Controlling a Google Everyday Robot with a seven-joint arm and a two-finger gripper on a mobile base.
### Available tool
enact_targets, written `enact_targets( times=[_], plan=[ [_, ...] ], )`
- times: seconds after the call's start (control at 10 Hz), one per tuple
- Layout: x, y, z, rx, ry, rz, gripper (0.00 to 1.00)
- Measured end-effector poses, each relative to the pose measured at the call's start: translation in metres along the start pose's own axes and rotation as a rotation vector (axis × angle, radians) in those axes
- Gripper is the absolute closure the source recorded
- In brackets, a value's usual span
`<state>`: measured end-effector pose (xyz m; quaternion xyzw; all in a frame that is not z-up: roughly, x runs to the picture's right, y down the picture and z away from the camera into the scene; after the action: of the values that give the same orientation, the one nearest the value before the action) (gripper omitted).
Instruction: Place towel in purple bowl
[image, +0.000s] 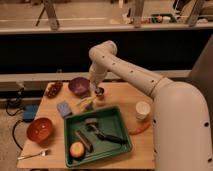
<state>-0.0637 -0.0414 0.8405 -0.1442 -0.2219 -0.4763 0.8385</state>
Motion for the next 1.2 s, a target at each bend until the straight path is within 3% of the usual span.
enact_targets(
  times=[0.7, 1.2],
  plan=[
    [0.000, -0.034, 0.019, 0.045, -0.025, -0.065, 1.00],
    [0.002, -0.046, 0.032, 0.078, -0.045, -0.073, 1.00]
  ],
)
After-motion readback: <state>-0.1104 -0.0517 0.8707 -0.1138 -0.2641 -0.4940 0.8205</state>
